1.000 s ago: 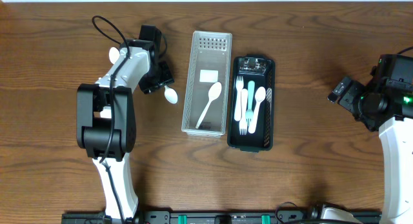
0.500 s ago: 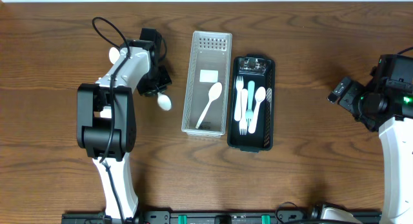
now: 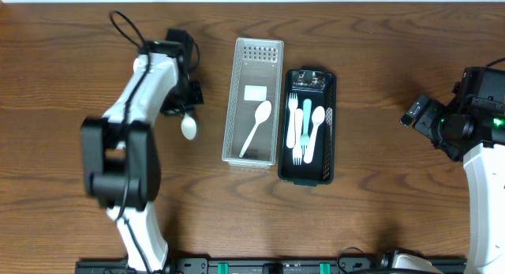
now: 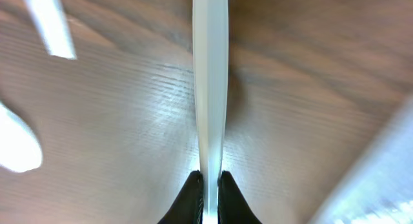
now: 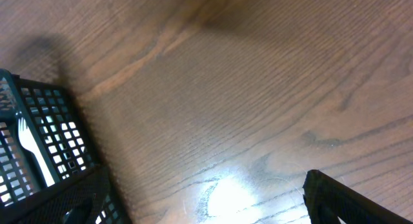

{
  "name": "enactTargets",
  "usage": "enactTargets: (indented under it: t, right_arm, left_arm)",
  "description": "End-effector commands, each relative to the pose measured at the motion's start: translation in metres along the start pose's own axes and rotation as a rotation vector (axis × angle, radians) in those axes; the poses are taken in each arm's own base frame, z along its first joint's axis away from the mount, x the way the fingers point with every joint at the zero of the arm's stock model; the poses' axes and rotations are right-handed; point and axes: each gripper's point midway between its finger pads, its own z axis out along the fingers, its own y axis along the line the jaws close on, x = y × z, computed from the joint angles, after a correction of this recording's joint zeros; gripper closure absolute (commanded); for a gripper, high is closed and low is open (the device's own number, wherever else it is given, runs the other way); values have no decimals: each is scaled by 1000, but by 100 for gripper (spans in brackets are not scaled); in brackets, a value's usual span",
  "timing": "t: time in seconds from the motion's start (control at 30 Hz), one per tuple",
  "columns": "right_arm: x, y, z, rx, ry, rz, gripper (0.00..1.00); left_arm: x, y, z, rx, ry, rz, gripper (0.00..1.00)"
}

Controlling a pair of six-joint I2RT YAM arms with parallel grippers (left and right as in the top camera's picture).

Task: Pack container
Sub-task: 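Place the spoon into the clear tray and open the gripper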

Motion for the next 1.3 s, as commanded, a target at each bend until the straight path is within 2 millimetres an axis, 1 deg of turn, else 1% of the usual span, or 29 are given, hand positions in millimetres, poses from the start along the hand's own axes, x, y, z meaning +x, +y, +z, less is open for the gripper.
enactTargets:
  t: [0.0, 0.07, 0.13, 0.2, 0.23, 0.27, 0.33, 0.43, 0.6, 0.67, 0.77, 0.87, 0.9, 0.97, 1.0, 1.03, 1.17, 1.2, 1.27]
  right_arm:
    - [-1, -3, 1, 8, -2, -6, 1]
    - [-3, -3, 0, 10, -10, -5, 1]
    - [-6, -5, 0, 22, -22, -6, 1]
    - [-6, -6, 0, 27, -25, -5, 1]
    - [-6, -6, 0, 26, -25, -5, 1]
    - [-6, -6, 0, 26, -25, -5, 1]
    - [-6, -6, 0, 27, -24, -5, 1]
    - [-5, -7, 0, 28, -20, -5, 1]
    - [-4, -7, 0, 30, -17, -5, 1]
    - [-4, -7, 0, 30, -17, -5, 1]
    - [-4, -7, 0, 30, -17, -5, 1]
    - [-4, -7, 0, 30, -17, -5, 1]
    - [-4, -7, 0, 30, -17, -5, 1]
    - [-4, -7, 0, 30, -17, -5, 1]
    - [-4, -7, 0, 30, -17, -5, 1]
    - [-4, -7, 0, 30, -17, -5, 1]
    - [-2, -8, 0, 33, -9, -6, 1]
    - [-2, -8, 0, 34, -7, -6, 1]
    - [-2, -8, 0, 34, -7, -6, 1]
  left_arm:
    - [-9, -15, -86, 61, -217, 109, 94]
    - [1, -29, -115, 93, -283, 156, 94]
    - [11, -47, -137, 125, -340, 224, 94]
    - [24, -67, -149, 149, -366, 292, 94]
    - [31, -77, -150, 157, -366, 320, 94]
    - [37, -86, -149, 163, -363, 347, 94]
    - [48, -102, -141, 161, -346, 427, 94]
    - [60, -120, -116, 147, -298, 493, 94]
    - [72, -136, -71, 102, -190, 553, 94]
    - [77, -142, -58, 88, -159, 591, 93]
    - [81, -150, -45, 79, -136, 612, 92]
    - [80, -157, -42, 87, -148, 622, 91]
    - [79, -160, -43, 92, -158, 622, 89]
    - [72, -165, -45, 110, -190, 598, 87]
    - [69, -168, -45, 119, -202, 578, 83]
    - [66, -170, -47, 130, -216, 558, 73]
    - [58, -176, -57, 157, -249, 491, 53]
    - [55, -175, -60, 162, -257, 474, 52]
    - [47, -171, -69, 170, -276, 448, 51]
